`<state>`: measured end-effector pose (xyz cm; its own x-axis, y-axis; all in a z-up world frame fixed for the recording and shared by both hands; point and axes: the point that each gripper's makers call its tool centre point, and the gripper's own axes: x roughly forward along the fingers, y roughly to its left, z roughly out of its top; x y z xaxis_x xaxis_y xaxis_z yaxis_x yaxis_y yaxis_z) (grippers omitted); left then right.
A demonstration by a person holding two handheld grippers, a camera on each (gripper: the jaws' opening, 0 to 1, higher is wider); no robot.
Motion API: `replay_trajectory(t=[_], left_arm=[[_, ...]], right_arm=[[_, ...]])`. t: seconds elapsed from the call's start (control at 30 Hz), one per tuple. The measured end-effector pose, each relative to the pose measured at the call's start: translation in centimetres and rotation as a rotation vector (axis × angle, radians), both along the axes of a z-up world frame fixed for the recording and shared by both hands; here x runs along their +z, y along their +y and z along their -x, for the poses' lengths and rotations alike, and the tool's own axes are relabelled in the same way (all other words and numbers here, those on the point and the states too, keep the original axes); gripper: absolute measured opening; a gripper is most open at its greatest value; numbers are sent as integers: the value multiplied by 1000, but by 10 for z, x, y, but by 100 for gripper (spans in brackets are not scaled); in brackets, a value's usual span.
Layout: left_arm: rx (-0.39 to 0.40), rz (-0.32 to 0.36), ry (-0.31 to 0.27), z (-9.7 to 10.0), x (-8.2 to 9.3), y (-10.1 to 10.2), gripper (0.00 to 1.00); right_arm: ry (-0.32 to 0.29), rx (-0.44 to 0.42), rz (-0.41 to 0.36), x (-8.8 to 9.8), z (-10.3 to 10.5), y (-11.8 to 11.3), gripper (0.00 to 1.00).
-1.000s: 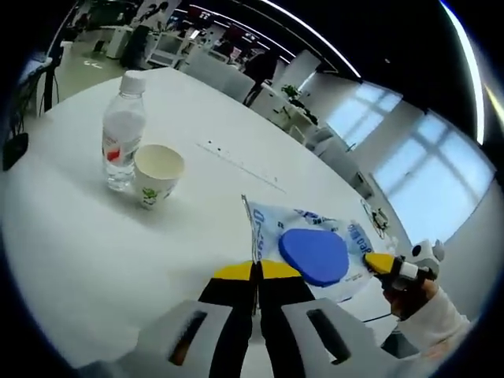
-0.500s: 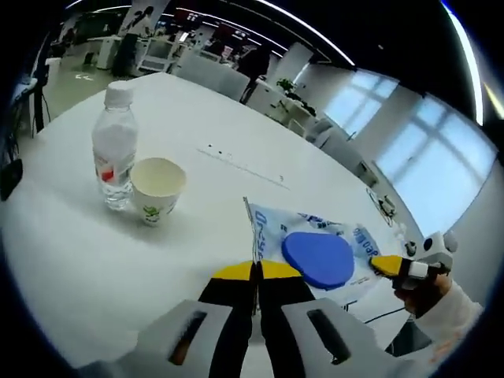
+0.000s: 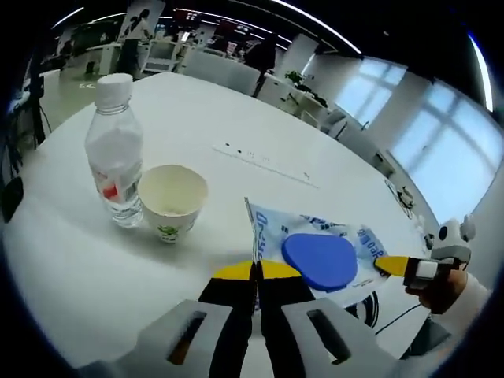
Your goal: Arrange the tabletop items into an orderly group along one side of the table until the central work area is clear of visible clutter.
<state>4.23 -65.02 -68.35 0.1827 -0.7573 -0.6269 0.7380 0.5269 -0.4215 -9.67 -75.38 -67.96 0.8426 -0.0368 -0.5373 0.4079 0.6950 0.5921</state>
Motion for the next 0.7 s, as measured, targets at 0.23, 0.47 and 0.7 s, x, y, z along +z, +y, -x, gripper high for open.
replay_trajectory(t=[0.23,0.47,0.7], left_arm=[[18,-26,-5,-14,-16,-6,0],[20,-46,-6,-20,-30,-12,0],[27,-50,8,-24,-40,-19,0]], right_arm=[[55,34,40,-18,-16,-4,0],[91,61,68,-33,-21,-11,0],[112,61,63,-43,-22,-17,0]])
